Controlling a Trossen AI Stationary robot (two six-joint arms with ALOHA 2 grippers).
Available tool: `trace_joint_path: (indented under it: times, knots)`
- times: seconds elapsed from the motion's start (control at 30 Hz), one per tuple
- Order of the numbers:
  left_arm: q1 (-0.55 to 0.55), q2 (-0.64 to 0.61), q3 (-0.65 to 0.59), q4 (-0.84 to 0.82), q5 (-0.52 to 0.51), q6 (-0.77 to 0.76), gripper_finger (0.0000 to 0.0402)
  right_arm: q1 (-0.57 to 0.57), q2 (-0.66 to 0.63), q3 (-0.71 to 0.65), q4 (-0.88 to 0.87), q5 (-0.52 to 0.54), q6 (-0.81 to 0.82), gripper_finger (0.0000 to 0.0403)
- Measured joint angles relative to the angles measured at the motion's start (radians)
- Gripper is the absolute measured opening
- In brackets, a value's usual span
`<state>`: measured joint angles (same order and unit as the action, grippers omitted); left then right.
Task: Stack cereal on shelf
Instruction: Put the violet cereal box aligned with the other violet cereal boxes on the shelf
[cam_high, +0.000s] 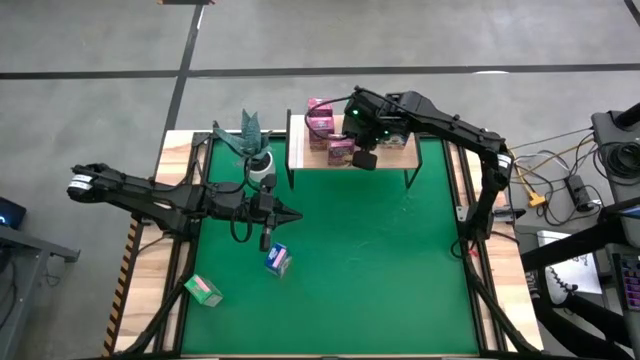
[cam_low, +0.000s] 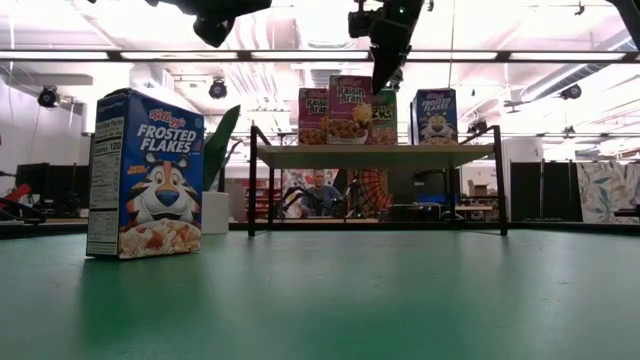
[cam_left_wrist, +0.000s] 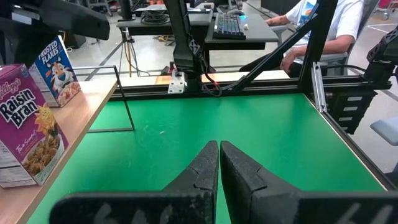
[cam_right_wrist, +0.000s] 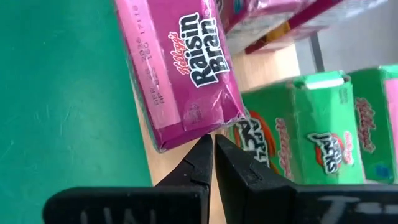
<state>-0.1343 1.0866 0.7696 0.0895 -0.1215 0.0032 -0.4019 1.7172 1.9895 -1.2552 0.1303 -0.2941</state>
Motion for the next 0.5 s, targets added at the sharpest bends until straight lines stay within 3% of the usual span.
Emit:
trace_joint_path:
  times: [0.5]
  knots:
    - [0.000,0.000,0.000,0.000,0.000,0.003,0.0000,0.018,0.000,-0.016,0.073,-0.010,-0.024,0.0009]
